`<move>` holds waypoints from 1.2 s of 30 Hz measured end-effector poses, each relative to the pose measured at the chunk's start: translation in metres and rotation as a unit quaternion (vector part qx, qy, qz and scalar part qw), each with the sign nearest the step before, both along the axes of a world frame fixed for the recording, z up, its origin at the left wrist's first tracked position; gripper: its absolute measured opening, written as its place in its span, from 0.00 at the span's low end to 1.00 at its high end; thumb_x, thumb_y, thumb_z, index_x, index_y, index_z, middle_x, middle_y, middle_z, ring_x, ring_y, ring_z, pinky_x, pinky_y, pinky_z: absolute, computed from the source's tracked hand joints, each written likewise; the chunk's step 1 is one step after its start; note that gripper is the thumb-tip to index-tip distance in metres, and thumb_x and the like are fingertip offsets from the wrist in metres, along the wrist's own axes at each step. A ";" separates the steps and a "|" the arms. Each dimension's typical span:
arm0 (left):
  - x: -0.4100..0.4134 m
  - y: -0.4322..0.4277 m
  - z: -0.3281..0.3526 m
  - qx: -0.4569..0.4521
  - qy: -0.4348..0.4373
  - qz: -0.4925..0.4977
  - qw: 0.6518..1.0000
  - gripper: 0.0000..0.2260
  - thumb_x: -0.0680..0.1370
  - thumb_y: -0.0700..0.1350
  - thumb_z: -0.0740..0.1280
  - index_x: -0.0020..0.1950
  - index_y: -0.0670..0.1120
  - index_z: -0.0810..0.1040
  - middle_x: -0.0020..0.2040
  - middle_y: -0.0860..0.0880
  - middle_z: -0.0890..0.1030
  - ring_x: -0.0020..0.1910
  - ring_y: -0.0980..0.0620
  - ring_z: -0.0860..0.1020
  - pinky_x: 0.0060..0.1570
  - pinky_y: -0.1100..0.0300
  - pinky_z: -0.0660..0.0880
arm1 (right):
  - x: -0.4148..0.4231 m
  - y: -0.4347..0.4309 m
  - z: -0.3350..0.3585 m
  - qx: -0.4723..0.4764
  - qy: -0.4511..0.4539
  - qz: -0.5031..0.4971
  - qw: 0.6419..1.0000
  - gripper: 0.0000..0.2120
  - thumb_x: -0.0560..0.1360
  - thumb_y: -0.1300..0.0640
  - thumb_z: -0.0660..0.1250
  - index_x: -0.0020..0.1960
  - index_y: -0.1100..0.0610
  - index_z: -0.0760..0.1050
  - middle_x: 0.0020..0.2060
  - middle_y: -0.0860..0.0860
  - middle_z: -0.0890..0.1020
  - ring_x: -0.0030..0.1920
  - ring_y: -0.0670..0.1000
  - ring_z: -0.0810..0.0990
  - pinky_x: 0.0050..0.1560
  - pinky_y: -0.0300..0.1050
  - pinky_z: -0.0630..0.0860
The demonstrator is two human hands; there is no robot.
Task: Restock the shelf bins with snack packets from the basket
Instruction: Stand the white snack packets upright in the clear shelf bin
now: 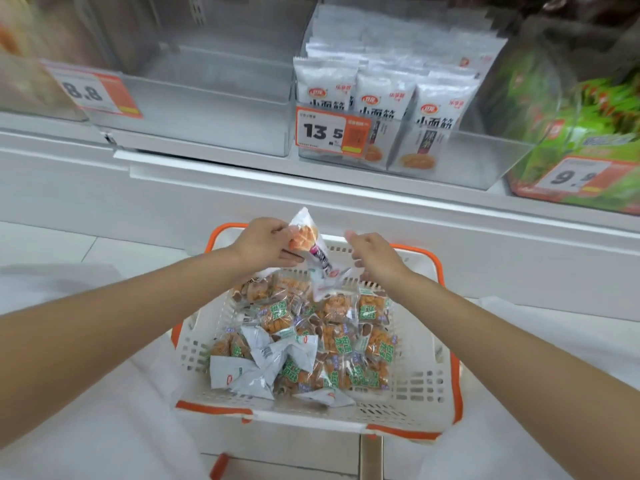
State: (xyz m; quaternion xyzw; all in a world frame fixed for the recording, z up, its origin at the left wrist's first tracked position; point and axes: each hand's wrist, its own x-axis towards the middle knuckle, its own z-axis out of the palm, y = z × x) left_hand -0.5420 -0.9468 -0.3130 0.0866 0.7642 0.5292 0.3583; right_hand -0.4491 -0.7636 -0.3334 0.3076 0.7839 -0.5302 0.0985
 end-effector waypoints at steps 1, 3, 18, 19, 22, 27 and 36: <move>0.002 0.002 0.007 0.042 -0.061 0.030 0.997 0.14 0.83 0.43 0.59 0.59 0.33 0.74 0.52 0.36 0.82 0.48 0.45 0.84 0.46 0.59 0.82 | -0.002 -0.001 0.003 -0.054 -0.012 -0.036 0.998 0.30 0.77 0.34 0.57 0.67 0.56 0.68 0.62 0.53 0.74 0.60 0.56 0.75 0.63 0.58 0.73; 0.010 0.008 0.019 0.105 -0.150 0.084 0.980 0.12 0.84 0.42 0.58 0.62 0.36 0.71 0.53 0.37 0.81 0.49 0.45 0.84 0.49 0.57 0.82 | -0.004 -0.004 0.006 -0.111 -0.041 -0.085 0.989 0.40 0.72 0.27 0.55 0.67 0.58 0.69 0.63 0.54 0.76 0.60 0.59 0.77 0.61 0.58 0.74; 0.016 0.040 0.021 0.022 0.117 0.101 0.988 0.24 0.78 0.61 0.62 0.35 0.42 0.69 0.26 0.45 0.70 0.18 0.57 0.69 0.22 0.66 0.66 | -0.008 0.021 0.027 0.122 0.247 -0.134 0.952 0.29 0.82 0.43 0.55 0.28 0.59 0.63 0.23 0.59 0.65 0.26 0.55 0.66 0.33 0.45 0.64; 0.019 0.041 0.017 0.033 0.118 0.112 0.986 0.23 0.79 0.61 0.61 0.36 0.42 0.69 0.27 0.44 0.69 0.18 0.56 0.68 0.24 0.64 0.66 | -0.008 0.023 0.030 0.119 0.256 -0.135 0.950 0.29 0.82 0.43 0.56 0.27 0.59 0.62 0.23 0.58 0.65 0.26 0.54 0.65 0.33 0.45 0.62; 0.028 0.042 0.010 0.071 0.092 0.143 0.983 0.29 0.80 0.61 0.58 0.41 0.34 0.74 0.32 0.41 0.71 0.19 0.55 0.68 0.27 0.61 0.65 | -0.007 0.020 0.033 0.107 0.260 -0.153 0.947 0.30 0.82 0.45 0.57 0.24 0.54 0.57 0.18 0.49 0.62 0.22 0.50 0.62 0.30 0.44 0.59; 0.028 0.039 0.015 0.075 0.075 0.051 0.993 0.27 0.82 0.60 0.52 0.60 0.40 0.78 0.46 0.44 0.85 0.41 0.50 0.84 0.40 0.59 0.80 | -0.003 0.033 0.048 0.187 0.273 -0.070 0.941 0.29 0.83 0.47 0.56 0.25 0.54 0.57 0.19 0.48 0.60 0.23 0.49 0.61 0.29 0.46 0.58; 0.024 0.035 0.018 0.013 0.044 -0.263 0.964 0.16 0.69 0.47 0.77 0.53 0.42 0.81 0.45 0.46 0.86 0.41 0.49 0.84 0.44 0.53 0.82 | 0.003 0.030 0.063 0.166 0.176 0.136 0.961 0.26 0.80 0.44 0.59 0.28 0.55 0.64 0.22 0.48 0.69 0.22 0.44 0.67 0.27 0.38 0.63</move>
